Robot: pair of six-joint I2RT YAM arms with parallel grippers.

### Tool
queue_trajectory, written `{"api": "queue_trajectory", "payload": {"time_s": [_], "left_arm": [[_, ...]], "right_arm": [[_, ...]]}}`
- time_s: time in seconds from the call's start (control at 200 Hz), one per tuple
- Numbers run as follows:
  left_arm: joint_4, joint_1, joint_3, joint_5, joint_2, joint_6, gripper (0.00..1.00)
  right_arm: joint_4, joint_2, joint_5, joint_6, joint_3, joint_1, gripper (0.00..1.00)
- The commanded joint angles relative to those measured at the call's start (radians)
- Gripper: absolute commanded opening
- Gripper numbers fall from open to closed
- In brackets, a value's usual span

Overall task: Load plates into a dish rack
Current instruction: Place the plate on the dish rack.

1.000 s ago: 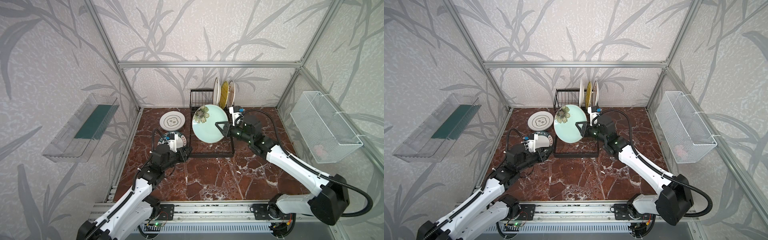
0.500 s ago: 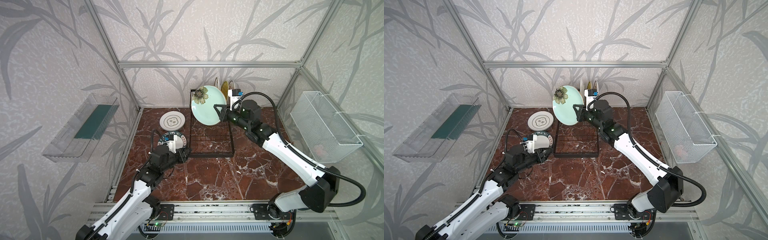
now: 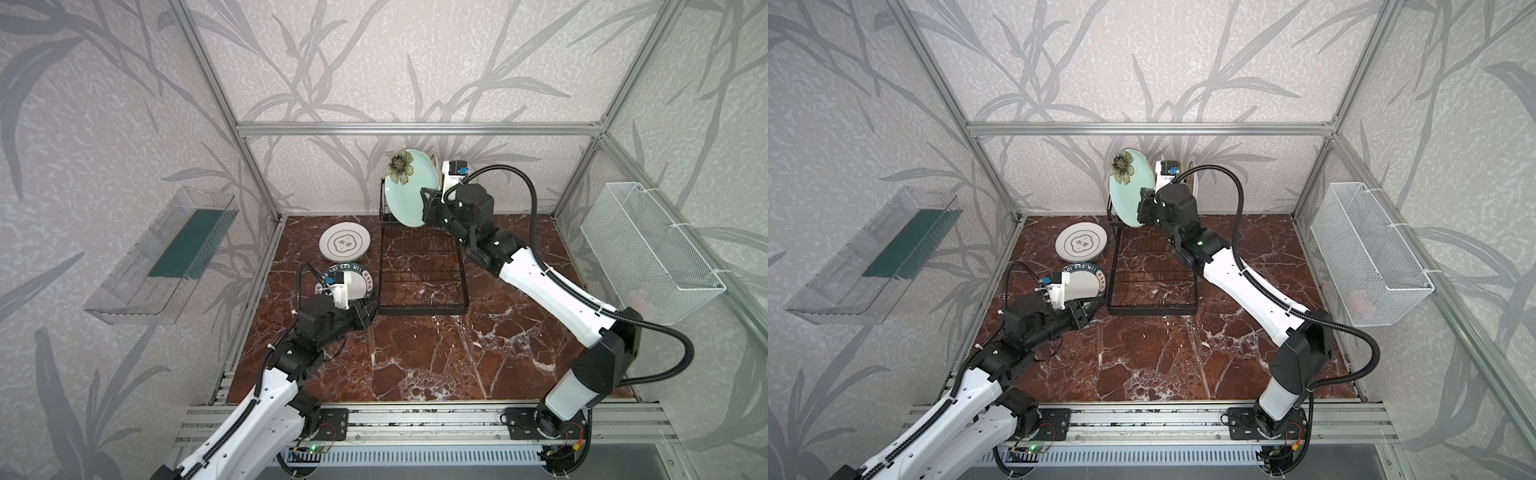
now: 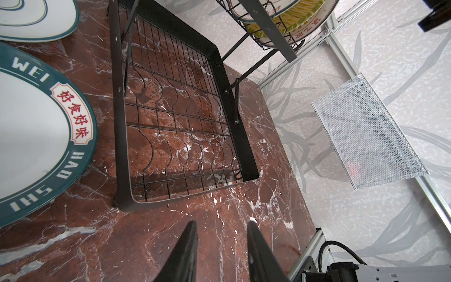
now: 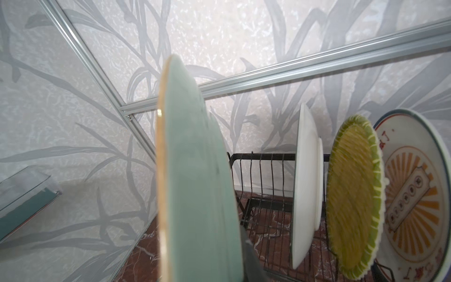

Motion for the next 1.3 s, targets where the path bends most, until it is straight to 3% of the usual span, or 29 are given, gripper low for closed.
{"api": "queue_trajectory", "payload": {"time_s": [0.0, 0.375, 0.575, 0.78, 1.295], "left_arm": [[0.013, -0.002, -0.03, 0.015, -0.029, -0.031, 0.33], [0.012, -0.002, -0.06, 0.027, -0.077, -0.044, 0.33], [0.011, -0.002, -0.066, 0.032, -0.079, -0.04, 0.33], [0.007, -0.002, -0.075, 0.031, -0.095, -0.044, 0.33], [-0.005, -0.002, -0.082, 0.036, -0.116, -0.044, 0.33]], "right_arm": [[0.113, 0.023, 0.155, -0.077, 0.13, 0.03, 0.0], [0.027, 0.272, 0.45, -0.251, 0.459, 0.11, 0.0], [-0.057, 0.45, 0.632, -0.383, 0.736, 0.158, 0.0], [-0.176, 0.584, 0.755, -0.416, 0.964, 0.174, 0.0], [-0.146, 0.667, 0.928, -0.504, 1.021, 0.169, 0.0]]}}
